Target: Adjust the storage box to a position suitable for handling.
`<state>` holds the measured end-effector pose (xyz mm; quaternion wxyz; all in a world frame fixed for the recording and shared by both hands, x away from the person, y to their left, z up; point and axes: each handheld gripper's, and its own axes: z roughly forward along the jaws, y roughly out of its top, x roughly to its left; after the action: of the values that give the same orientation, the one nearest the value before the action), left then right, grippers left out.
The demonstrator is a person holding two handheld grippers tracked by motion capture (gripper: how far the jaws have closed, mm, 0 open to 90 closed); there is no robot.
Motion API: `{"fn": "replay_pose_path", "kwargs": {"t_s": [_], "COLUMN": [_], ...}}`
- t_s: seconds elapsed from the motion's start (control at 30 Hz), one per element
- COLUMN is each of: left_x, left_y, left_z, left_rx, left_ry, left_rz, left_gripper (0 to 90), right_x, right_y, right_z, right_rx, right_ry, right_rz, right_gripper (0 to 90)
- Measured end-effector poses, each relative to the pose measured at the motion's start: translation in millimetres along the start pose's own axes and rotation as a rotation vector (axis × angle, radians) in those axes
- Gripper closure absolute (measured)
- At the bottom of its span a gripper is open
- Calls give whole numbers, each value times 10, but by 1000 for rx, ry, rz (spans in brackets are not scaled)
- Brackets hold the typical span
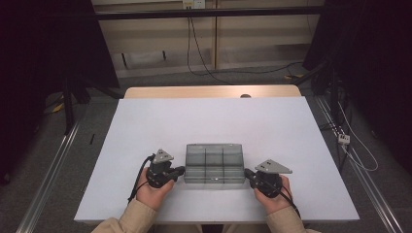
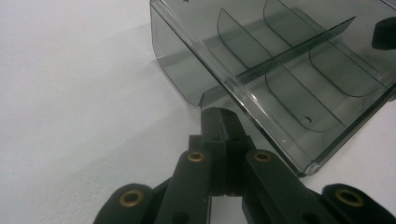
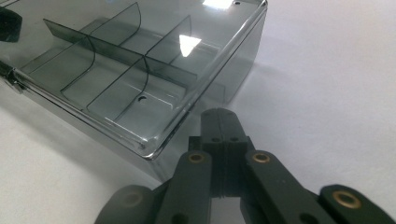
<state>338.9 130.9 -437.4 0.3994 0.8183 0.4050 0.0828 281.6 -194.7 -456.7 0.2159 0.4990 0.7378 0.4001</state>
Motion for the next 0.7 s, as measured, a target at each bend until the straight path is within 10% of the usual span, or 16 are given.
{"fn": "replay_pose_path", "kwargs": {"t_s": [0.7], "left_x": [-45], "left_y": [-7], "left_z": [-52], "left_rx": [-7], "left_ry": [12], "left_rz": [-1], "left_gripper": [900], "right_x": [-25], "right_y": [10], "right_z": [11], "right_rx": [6], "right_ry": [18], "right_rz": [0], "right_gripper": [900]}}
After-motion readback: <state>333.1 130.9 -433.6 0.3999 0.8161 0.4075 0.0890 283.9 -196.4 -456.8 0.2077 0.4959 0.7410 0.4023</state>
